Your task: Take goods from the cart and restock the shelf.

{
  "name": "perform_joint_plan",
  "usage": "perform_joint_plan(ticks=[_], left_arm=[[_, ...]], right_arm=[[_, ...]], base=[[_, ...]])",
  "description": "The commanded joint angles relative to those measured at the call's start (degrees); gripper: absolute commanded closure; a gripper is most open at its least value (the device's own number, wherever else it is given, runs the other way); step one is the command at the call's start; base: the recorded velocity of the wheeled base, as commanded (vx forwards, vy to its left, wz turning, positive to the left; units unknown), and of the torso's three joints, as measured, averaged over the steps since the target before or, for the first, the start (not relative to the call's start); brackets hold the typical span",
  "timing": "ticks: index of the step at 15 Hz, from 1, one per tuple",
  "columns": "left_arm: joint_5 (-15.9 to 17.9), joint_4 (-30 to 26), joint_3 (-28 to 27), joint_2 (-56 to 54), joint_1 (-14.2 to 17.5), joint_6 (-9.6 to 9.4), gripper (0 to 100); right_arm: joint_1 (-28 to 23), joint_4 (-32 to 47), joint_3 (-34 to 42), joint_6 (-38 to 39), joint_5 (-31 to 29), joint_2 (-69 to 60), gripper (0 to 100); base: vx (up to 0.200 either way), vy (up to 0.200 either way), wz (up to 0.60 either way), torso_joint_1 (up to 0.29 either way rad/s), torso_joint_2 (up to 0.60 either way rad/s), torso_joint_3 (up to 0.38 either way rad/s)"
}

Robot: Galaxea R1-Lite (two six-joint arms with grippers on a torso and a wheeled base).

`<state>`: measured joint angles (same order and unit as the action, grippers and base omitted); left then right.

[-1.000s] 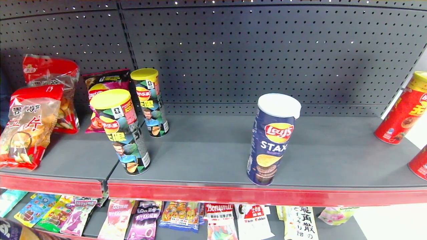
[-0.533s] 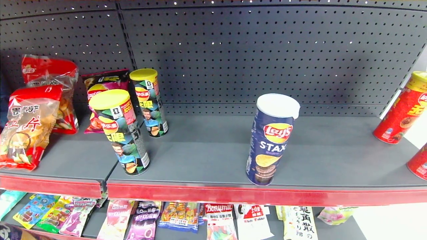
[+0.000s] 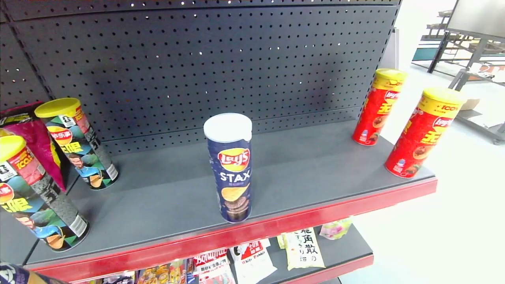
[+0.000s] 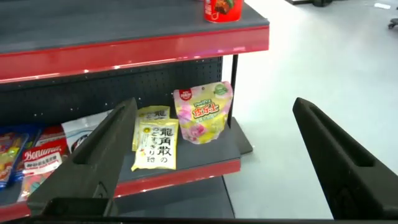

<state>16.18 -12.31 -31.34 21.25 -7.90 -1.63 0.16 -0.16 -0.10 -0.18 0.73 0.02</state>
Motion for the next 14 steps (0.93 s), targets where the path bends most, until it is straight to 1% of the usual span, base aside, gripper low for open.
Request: perform_joint_plan(ticks=[1,5,6,7,8,9,10,13,14], left_arm=[[0.0,0.0,-0.2,0.4,0.0,-0.04,100],[0.0,0.2,-1.2,3.4,0.0,0.05,100],[0.0,0.6,-2.9,6.8,0.0,0.67,100],[0.2,2.2,-3.8,9.1,0.0,1.90,100],[1.0,4.5,-4.0,11.5,0.0,2.51,100],[3.4,8.8,-3.5,15.9,0.0,2.69,100],[4.6,9.9,-3.8,18.3,0.0,2.69,100],[6.9,15.2,-4.2,25.2,0.0,2.60,100],[6.9,18.0,-4.3,28.6,0.0,2.42,100]], right_arm=[[0.0,0.0,0.0,0.0,0.1,0.0,0],[0.0,0.0,0.0,0.1,0.0,0.0,0],[0.0,0.0,0.0,0.1,0.0,0.0,0],[0.0,0.0,0.0,0.1,0.0,0.0,0],[0.0,0.0,0.0,0.1,0.0,0.0,0],[0.0,0.0,0.0,0.1,0.0,0.0,0],[0.0,0.0,0.0,0.1,0.0,0.0,0],[0.0,0.0,0.0,0.1,0.0,0.0,0],[0.0,0.0,0.0,0.1,0.0,0.0,0]], base=[[0.000,0.000,0.00,0.000,0.00,0.000],[0.000,0.000,0.00,0.000,0.00,0.000],[0.000,0.000,0.00,0.000,0.00,0.000],[0.000,0.000,0.00,0.000,0.00,0.000],[0.000,0.000,0.00,0.000,0.00,0.000],[0.000,0.000,0.00,0.000,0.00,0.000],[0.000,0.000,0.00,0.000,0.00,0.000],[0.000,0.000,0.00,0.000,0.00,0.000],[0.000,0.000,0.00,0.000,0.00,0.000]])
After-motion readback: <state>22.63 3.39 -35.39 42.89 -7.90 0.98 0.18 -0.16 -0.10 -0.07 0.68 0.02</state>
